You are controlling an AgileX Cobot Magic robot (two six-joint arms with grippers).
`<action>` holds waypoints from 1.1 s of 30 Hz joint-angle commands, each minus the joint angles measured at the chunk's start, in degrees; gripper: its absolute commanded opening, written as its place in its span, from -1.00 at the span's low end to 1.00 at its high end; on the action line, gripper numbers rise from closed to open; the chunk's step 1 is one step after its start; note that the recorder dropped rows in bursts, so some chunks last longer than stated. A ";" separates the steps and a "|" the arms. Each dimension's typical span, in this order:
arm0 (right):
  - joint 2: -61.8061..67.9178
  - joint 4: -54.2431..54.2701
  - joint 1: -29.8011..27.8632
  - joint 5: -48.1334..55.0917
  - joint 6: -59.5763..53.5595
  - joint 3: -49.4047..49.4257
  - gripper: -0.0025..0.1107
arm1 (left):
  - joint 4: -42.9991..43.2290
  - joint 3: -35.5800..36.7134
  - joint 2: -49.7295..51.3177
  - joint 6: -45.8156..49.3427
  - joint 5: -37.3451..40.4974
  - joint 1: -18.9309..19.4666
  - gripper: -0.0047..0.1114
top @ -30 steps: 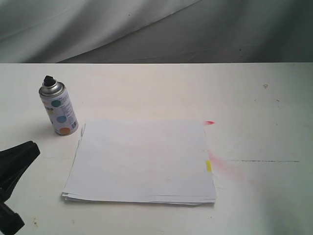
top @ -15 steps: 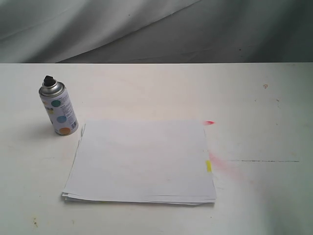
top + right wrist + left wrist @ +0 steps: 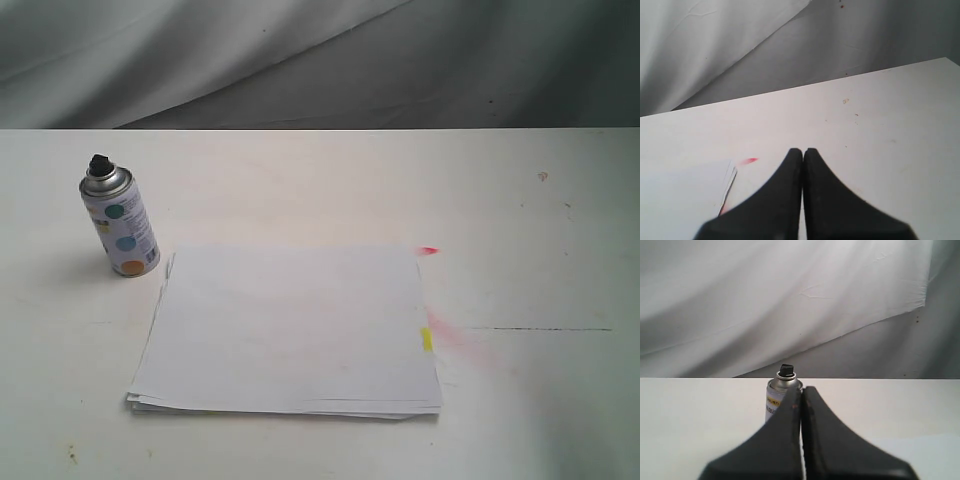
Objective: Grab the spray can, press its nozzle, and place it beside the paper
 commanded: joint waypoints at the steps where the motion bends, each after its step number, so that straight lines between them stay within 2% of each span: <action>1: -0.28 0.36 -0.42 -0.03 0.01 0.14 -0.96 | 9.38 0.26 -0.22 -12.41 0.13 -0.31 -0.92; 7: -0.28 0.36 -0.42 -0.03 0.01 0.14 -0.96 | 9.38 0.19 -0.22 -11.63 0.52 -0.31 -0.92; 8: -0.28 0.36 -0.42 -0.03 0.01 0.14 -0.96 | 6.73 0.19 -0.22 -10.36 1.22 -0.31 -0.92; 11: -0.28 0.36 -0.42 -0.03 0.01 0.14 -0.96 | -15.83 0.19 -0.22 4.57 5.63 -0.31 -0.92; 13: -0.28 0.36 -0.42 -0.03 0.01 0.14 -0.96 | -35.89 -0.08 -0.22 21.04 10.02 -0.31 -0.92; 15: -0.28 0.36 -0.42 -0.03 0.01 0.14 -0.96 | -48.63 -0.09 -0.22 34.73 12.63 -0.31 -0.92; 16: -0.28 0.36 -0.42 -0.03 0.01 0.14 -0.96 | -51.83 -0.09 -0.22 39.38 12.99 -0.31 -0.92; 25: -0.28 0.36 -0.42 -0.03 0.01 0.14 -0.96 | -52.84 0.03 -0.22 50.09 10.80 -0.31 -0.92; 28: -0.28 0.36 -0.42 -0.03 0.01 0.14 -0.96 | -60.69 0.03 -0.22 62.84 10.95 -0.31 -0.92; 33: -0.28 0.36 -0.42 -0.03 0.01 0.14 -0.96 | -80.94 0.26 -0.22 88.10 10.95 -0.31 -0.92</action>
